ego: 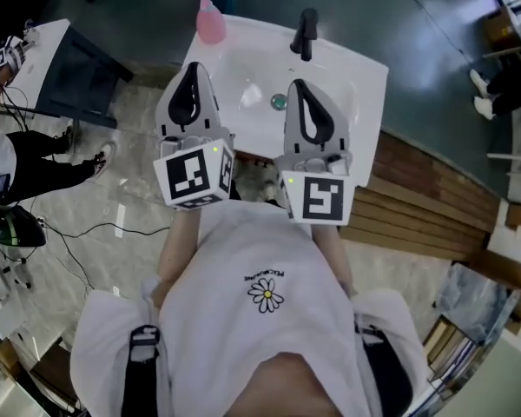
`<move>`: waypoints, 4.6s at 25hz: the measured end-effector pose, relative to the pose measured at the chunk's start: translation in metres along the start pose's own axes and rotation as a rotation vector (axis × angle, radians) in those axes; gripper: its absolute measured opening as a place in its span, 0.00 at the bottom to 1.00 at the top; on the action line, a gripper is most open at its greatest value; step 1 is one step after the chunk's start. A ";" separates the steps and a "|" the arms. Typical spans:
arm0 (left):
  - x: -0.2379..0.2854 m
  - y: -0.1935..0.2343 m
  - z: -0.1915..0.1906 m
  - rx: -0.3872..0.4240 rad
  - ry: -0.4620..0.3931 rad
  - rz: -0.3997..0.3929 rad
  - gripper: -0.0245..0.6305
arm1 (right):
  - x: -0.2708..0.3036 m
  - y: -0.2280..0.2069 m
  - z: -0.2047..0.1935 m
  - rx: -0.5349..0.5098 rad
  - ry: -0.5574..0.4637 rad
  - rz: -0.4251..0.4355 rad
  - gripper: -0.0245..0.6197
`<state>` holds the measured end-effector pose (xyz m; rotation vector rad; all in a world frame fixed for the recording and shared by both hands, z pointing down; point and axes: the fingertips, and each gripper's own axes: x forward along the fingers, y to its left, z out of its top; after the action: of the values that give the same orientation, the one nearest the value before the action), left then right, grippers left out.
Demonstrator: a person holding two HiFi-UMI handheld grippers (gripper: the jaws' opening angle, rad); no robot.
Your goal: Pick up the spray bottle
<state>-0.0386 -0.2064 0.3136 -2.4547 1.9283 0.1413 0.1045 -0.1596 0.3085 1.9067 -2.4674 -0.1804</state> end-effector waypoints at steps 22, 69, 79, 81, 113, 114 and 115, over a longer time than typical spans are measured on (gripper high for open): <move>0.139 0.040 -0.049 -0.036 0.128 -0.203 0.34 | 0.053 0.000 0.000 -0.086 0.048 -0.166 0.08; 0.252 0.066 -0.208 0.065 0.460 -0.163 0.37 | 0.077 0.003 -0.047 -0.064 0.218 -0.191 0.08; 0.254 0.069 -0.206 0.080 0.448 -0.150 0.30 | 0.073 0.006 -0.050 -0.063 0.234 -0.193 0.08; 0.254 0.068 -0.207 0.077 0.454 -0.154 0.30 | 0.073 0.005 -0.050 -0.067 0.233 -0.193 0.08; 0.244 0.044 -0.172 0.159 0.391 -0.215 0.28 | 0.062 0.003 -0.047 -0.054 0.222 -0.199 0.08; 0.242 0.044 -0.166 0.157 0.382 -0.212 0.28 | 0.061 0.003 -0.047 -0.053 0.220 -0.197 0.08; 0.240 0.042 -0.160 0.155 0.373 -0.209 0.28 | 0.060 0.002 -0.046 -0.051 0.215 -0.196 0.08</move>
<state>-0.0138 -0.4603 0.4549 -2.7003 1.6926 -0.4826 0.0908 -0.2202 0.3507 2.0266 -2.1211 -0.0375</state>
